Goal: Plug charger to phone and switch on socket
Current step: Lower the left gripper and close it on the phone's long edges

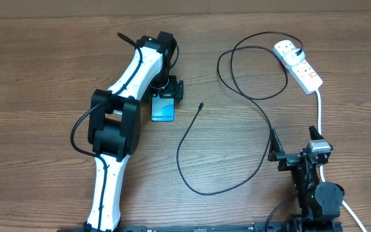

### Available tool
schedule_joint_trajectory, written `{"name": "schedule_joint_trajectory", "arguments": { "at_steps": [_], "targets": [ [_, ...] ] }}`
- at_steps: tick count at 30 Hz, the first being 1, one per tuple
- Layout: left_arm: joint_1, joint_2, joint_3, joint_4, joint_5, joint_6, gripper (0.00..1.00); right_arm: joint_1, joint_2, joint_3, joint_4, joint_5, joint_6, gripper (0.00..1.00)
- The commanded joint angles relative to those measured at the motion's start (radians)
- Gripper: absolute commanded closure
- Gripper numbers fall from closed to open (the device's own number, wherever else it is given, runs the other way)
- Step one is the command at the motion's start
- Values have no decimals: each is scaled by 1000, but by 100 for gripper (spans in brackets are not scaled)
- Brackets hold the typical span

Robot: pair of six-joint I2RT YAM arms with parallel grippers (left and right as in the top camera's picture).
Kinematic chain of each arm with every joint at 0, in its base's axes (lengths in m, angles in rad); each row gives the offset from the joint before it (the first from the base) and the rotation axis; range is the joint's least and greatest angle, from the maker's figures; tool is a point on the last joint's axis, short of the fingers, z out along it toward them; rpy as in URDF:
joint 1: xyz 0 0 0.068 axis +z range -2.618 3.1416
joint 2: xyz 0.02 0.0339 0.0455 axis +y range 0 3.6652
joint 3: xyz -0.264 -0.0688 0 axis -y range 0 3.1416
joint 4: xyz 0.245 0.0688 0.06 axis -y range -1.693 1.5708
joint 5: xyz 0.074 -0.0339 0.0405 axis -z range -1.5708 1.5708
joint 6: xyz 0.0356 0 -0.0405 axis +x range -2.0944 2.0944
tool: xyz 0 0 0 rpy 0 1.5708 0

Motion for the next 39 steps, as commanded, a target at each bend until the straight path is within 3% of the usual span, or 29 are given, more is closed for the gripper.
{"name": "schedule_joint_trajectory", "arguments": {
  "at_steps": [1, 16, 22, 28, 39],
  "targets": [
    [11, 35, -9, 12, -3, 23, 0, 5, -10, -10, 3, 2, 3, 0],
    [11, 35, -9, 8, -3, 23, 0, 5, -10, -10, 3, 2, 3, 0],
    [11, 35, -9, 3, -3, 22, 15, 5, -10, -10, 3, 2, 3, 0],
    [11, 35, -9, 5, -3, 18, 13, 5, -10, -10, 3, 2, 3, 0],
    [11, 35, -9, 4, -3, 18, 26, 5, -10, -10, 3, 2, 3, 0]
  ]
}}
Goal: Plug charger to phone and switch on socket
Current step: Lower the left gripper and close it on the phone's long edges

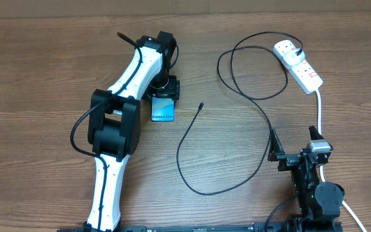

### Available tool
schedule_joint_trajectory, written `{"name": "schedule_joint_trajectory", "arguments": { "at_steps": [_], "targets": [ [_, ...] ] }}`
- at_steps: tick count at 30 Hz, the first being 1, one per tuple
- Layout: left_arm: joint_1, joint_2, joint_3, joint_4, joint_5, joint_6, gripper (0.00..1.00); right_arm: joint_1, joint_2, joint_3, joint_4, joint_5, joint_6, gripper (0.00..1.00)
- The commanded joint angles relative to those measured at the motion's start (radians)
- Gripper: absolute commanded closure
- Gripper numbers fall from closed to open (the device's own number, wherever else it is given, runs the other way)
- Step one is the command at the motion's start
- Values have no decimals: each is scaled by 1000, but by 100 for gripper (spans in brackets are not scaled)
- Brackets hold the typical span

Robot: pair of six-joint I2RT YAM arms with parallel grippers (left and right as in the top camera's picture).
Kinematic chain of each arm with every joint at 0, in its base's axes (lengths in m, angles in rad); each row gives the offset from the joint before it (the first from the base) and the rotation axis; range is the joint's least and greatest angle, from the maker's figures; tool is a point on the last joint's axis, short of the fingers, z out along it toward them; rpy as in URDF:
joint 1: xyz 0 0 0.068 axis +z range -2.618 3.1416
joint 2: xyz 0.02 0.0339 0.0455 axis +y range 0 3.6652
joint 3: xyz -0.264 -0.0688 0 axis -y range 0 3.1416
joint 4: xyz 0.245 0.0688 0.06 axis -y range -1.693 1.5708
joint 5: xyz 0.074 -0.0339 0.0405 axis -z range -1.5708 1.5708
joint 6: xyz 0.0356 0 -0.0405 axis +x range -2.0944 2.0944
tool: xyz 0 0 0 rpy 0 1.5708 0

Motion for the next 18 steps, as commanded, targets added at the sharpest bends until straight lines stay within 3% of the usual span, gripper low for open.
{"name": "schedule_joint_trajectory", "arguments": {
  "at_steps": [1, 18],
  "targets": [
    [10, 35, -9, 3, -4, 11, 25, 5, -10, -10, 3, 2, 3, 0],
    [11, 22, 87, -99, 56, -26, 31, 5, -10, -10, 3, 2, 3, 0]
  ]
}}
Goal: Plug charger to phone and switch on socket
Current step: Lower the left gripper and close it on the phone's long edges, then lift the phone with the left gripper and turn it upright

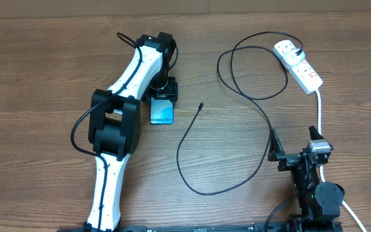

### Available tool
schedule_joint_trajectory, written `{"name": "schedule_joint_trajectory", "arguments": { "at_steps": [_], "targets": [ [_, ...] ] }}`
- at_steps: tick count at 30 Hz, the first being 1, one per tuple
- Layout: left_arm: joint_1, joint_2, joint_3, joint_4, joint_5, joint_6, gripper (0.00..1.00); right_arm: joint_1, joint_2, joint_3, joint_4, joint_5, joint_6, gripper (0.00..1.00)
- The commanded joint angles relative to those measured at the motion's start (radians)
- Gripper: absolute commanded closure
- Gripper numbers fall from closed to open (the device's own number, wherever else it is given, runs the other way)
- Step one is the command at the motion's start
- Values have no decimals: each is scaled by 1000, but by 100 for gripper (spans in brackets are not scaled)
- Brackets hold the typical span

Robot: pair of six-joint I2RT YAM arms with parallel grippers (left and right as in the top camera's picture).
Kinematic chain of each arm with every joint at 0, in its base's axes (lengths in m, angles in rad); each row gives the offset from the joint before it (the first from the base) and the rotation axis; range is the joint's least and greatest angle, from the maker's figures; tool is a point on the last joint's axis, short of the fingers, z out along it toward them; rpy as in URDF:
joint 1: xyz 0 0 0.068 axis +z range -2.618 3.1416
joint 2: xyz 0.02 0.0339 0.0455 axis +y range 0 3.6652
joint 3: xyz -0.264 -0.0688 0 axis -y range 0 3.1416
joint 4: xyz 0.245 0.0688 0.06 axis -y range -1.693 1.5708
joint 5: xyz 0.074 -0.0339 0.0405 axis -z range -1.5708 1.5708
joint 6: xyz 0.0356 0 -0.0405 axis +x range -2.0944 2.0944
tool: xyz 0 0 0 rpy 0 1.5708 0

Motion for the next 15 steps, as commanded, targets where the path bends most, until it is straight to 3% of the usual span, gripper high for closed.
{"name": "schedule_joint_trajectory", "arguments": {
  "at_steps": [1, 8, 15],
  "targets": [
    [11, 12, 67, -27, 70, -14, 31, 5, -10, -10, 3, 2, 3, 0],
    [25, 12, 146, -101, 263, -14, 30, 5, -10, -10, 3, 2, 3, 0],
    [79, 12, 189, -163, 630, 25, 30, 5, -10, -10, 3, 2, 3, 0]
  ]
}}
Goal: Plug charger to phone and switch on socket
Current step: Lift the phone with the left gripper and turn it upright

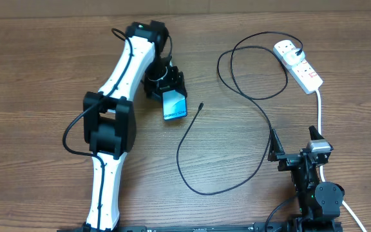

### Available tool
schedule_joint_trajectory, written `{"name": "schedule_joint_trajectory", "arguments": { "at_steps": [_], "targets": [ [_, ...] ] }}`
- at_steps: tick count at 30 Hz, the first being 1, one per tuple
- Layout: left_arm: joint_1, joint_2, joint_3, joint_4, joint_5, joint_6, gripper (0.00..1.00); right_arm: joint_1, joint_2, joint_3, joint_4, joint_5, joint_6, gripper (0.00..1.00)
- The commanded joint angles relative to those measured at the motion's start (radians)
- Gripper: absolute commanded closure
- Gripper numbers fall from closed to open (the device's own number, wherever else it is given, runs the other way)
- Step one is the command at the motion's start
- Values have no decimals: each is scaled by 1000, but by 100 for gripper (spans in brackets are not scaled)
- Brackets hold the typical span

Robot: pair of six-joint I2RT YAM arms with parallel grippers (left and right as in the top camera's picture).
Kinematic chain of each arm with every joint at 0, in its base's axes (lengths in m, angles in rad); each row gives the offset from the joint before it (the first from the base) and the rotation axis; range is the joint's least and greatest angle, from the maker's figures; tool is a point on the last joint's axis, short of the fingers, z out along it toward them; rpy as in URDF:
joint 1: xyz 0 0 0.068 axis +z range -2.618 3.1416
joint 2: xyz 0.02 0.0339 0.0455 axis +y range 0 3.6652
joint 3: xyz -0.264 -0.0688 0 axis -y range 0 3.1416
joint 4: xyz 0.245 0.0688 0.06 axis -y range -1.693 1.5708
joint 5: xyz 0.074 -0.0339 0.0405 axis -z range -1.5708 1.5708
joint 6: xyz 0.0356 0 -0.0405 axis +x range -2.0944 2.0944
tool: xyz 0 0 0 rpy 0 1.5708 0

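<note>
My left gripper (169,91) is shut on the far end of the phone (174,106), a blue-screened handset with white lettering that now lies turned, its free end pointing toward the cable tip. The black charger cable (237,71) runs from the white socket strip (299,64) at the far right, loops, and ends in a small plug tip (200,106) lying on the table just right of the phone. My right gripper (277,147) rests low at the near right, fingers close together and holding nothing; whether it is fully shut I cannot tell.
A white mains lead (319,106) runs from the socket strip down past my right arm. The cable's long loop (192,180) crosses the middle of the wooden table (37,77) toward the front.
My left arm has swung, and the gripper has shifted right with the phone. The phone is now rotated, its free end angled toward the cable tip. Right arm and cable are unmoved.
My left gripper stood over the phone's far end with the phone lying square on the table. It then closed in on that end and the phone shifted slightly. Now the phone is held, turned and nearer the plug tip.
</note>
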Motion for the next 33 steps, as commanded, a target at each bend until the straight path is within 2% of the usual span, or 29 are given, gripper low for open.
{"name": "schedule_joint_trajectory", "arguments": {
  "at_steps": [1, 11, 15, 21, 25, 33],
  "targets": [
    [42, 10, 35, -11, 328, 30, 30, 5, -10, -10, 3, 2, 3, 0],
    [142, 10, 35, -7, 893, 29, 31, 5, -10, -10, 3, 2, 3, 0],
    [168, 10, 35, -6, 1052, 29, 32, 5, -10, -10, 3, 2, 3, 0],
    [195, 10, 35, -7, 1096, 29, 32, 5, -10, -10, 3, 2, 3, 0],
    [199, 10, 35, -7, 1175, 27, 32, 5, -10, -10, 3, 2, 3, 0],
    [200, 10, 35, -6, 1175, 7, 32, 5, -10, -10, 3, 2, 3, 0]
  ]
}}
